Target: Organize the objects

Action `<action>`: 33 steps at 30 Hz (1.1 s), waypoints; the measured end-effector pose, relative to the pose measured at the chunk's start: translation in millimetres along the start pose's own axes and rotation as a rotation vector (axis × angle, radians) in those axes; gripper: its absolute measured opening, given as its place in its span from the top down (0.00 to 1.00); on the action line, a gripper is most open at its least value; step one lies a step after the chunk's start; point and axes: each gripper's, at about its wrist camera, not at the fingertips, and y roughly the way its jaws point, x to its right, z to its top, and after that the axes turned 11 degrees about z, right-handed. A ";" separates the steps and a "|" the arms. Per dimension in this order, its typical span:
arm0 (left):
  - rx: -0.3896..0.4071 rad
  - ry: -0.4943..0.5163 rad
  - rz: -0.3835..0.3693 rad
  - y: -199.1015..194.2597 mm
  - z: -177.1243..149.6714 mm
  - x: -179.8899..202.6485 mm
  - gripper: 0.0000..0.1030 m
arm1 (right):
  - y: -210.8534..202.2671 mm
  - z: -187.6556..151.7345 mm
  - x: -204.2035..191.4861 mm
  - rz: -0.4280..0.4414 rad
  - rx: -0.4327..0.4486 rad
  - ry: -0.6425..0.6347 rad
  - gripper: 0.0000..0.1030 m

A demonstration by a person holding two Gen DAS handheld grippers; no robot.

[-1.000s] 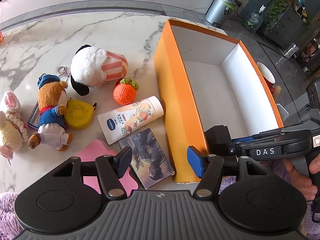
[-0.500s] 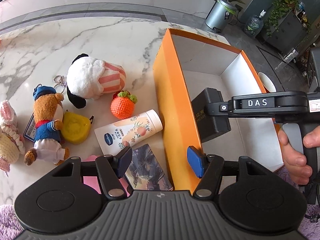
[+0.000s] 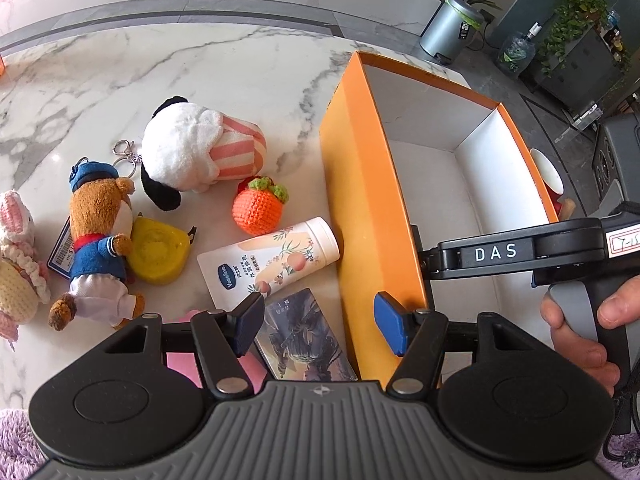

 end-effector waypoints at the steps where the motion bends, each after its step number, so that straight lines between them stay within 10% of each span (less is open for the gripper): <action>1: -0.001 -0.001 0.000 0.4 -0.1 0.1 0.30 | 0.6 0.2 2.3 0.010 0.001 0.013 0.62; 15: 0.033 -0.013 0.029 -23.1 -11.8 -12.1 0.30 | -25.4 -10.4 -0.8 0.058 0.064 0.020 0.60; 23: 0.034 -0.123 0.104 -40.0 -26.4 -53.5 0.30 | -60.2 -39.2 -60.7 0.081 0.175 -0.211 0.60; 33: -0.092 -0.302 0.080 -7.5 -46.9 -95.9 0.30 | 16.1 -68.3 -127.8 -0.070 -0.052 -0.561 0.73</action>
